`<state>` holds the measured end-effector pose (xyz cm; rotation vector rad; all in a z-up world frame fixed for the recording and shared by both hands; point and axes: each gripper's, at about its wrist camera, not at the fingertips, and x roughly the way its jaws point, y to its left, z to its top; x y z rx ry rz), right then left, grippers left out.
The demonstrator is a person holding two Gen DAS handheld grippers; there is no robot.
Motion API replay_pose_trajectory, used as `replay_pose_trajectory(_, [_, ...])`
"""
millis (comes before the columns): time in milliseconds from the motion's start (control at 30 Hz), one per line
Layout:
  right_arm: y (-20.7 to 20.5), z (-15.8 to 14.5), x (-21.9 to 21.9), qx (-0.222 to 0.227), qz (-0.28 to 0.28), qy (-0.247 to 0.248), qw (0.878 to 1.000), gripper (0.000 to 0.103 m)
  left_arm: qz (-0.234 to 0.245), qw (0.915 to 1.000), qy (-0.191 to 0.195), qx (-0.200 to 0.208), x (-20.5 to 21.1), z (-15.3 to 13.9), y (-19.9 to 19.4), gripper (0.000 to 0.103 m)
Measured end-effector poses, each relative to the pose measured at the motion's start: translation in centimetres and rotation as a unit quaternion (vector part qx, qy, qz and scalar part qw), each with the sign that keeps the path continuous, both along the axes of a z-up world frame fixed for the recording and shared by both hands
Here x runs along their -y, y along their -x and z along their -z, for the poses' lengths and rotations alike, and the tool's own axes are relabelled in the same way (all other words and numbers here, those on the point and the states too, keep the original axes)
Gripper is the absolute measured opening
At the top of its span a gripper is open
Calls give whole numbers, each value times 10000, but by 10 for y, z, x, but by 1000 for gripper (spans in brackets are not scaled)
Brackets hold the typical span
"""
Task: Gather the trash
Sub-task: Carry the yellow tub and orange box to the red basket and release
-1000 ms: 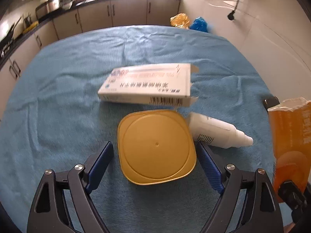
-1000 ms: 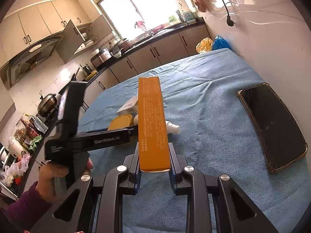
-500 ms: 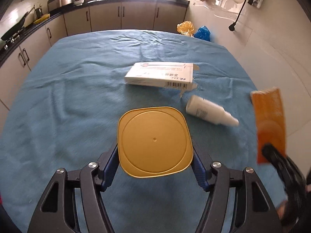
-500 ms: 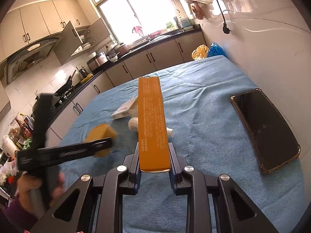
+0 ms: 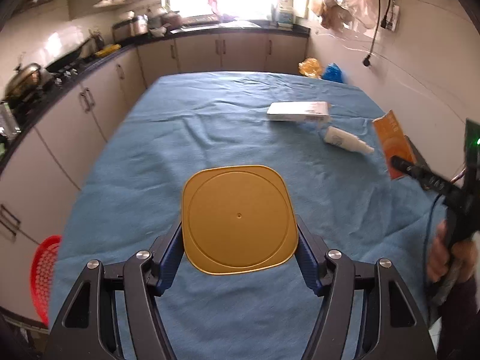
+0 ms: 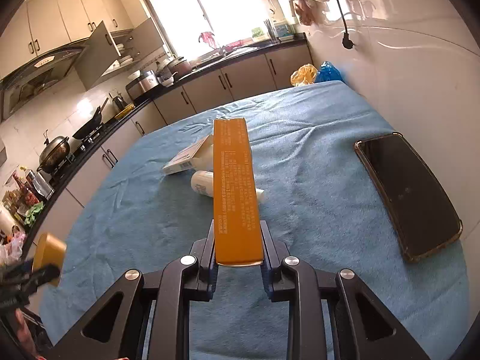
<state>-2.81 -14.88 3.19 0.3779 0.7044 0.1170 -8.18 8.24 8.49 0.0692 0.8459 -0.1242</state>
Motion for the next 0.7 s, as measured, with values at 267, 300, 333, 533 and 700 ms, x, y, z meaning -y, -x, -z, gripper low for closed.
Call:
replay_pose_trajectory(267, [22, -33, -41, 11, -451, -190, 9988, 25, -385, 9988, 5, 291, -39, -2, 35, 66])
replay_pose_trajectory(300, [25, -35, -49, 12, -536, -192, 9984, 25, -399, 9987, 19, 310, -42, -2, 40, 66])
replay_pose_trajectory(333, [31, -37, -60, 11, -647, -187, 9977, 25, -423, 9985, 11, 334, -47, -2, 46, 66])
replay_pose_trajectory(533, [56, -36, -110, -25, -1114, -156, 9937, 25, -637, 9975, 4, 298, -79, 0, 74, 66])
replay_pose_trajectory(700, [69, -33, -139, -58, -1344, -233, 9906, 25, -1062, 9938, 228, 249, -123, 1, 92, 66])
